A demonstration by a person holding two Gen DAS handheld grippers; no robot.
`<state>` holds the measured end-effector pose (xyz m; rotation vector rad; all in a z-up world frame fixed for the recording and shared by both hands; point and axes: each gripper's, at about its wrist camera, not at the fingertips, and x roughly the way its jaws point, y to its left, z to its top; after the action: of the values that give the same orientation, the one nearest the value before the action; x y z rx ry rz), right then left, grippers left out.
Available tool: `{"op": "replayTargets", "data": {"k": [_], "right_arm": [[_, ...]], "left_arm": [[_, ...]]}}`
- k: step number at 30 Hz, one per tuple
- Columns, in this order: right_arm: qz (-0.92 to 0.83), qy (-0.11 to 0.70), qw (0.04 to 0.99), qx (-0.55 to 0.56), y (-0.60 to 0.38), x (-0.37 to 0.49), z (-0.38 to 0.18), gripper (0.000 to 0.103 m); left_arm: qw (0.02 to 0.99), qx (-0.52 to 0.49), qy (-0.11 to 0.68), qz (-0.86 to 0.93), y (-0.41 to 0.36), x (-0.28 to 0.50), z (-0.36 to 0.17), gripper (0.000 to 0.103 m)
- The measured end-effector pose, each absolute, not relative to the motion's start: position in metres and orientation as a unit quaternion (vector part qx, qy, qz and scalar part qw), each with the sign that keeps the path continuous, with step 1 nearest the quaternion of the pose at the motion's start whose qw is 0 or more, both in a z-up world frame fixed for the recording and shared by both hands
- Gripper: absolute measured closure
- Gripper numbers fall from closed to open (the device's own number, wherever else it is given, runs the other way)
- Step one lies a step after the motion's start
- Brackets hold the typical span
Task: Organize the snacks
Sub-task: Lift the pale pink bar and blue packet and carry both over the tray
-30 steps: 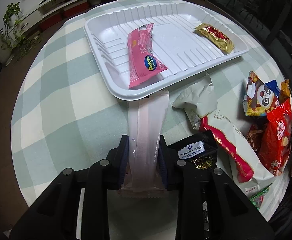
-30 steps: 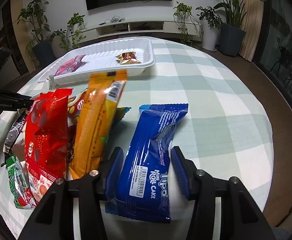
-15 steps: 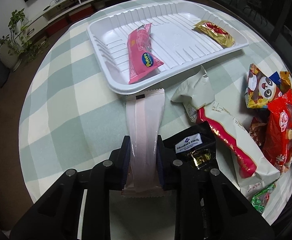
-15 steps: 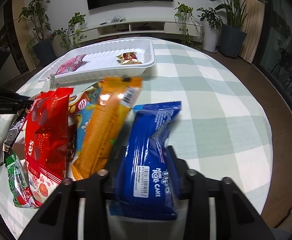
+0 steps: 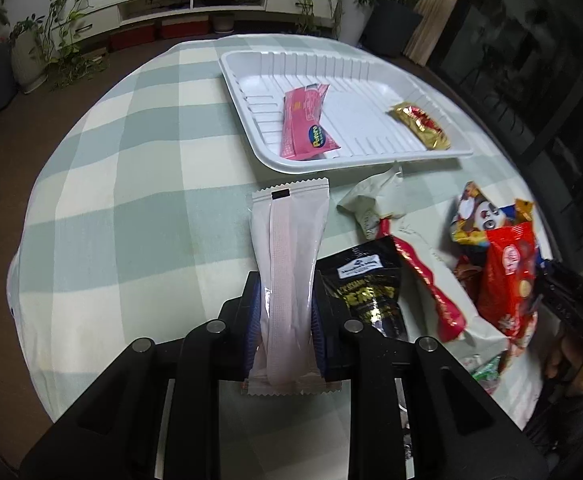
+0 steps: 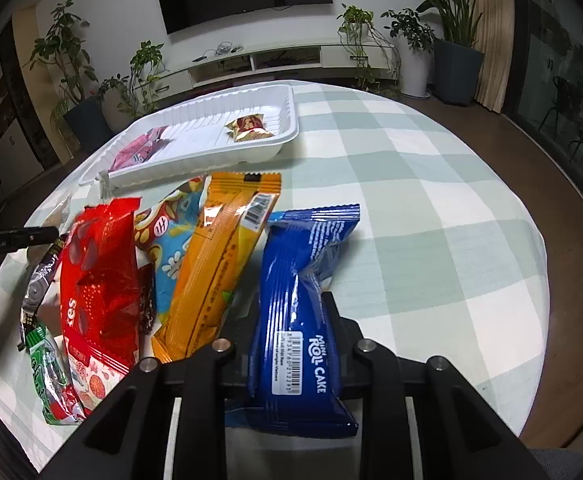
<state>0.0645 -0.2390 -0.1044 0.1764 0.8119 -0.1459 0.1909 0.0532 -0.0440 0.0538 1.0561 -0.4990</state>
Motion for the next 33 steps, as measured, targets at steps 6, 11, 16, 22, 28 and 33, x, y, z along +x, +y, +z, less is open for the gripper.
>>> {"op": "replayTargets", "data": {"k": [6, 11, 16, 22, 28, 33], "right_arm": [[-0.065, 0.386, 0.913, 0.114, -0.246, 0.060, -0.102, 0.076], [-0.063, 0.376, 0.916, 0.125, -0.246, 0.054, -0.098, 0.076], [-0.062, 0.369, 0.915, 0.152, -0.253, 0.050, -0.095, 0.076], [-0.066, 0.359, 0.913, 0.180, -0.265, 0.047, -0.088, 0.076], [-0.080, 0.344, 0.915, 0.197, -0.285, 0.047, -0.073, 0.076], [-0.101, 0.311, 0.925, 0.192, -0.315, 0.055, -0.038, 0.076]], "left_arm": [[0.839, -0.021, 0.481, -0.252, 0.060, 0.171, -0.033, 0.083], [0.839, -0.051, 0.471, -0.269, 0.060, 0.156, -0.028, 0.083], [0.839, -0.075, 0.464, -0.275, 0.064, 0.150, -0.025, 0.083], [0.841, -0.100, 0.457, -0.273, 0.077, 0.152, -0.021, 0.083], [0.844, -0.118, 0.448, -0.271, 0.085, 0.162, -0.014, 0.083], [0.849, -0.120, 0.437, -0.272, 0.084, 0.182, 0.005, 0.083]]}}
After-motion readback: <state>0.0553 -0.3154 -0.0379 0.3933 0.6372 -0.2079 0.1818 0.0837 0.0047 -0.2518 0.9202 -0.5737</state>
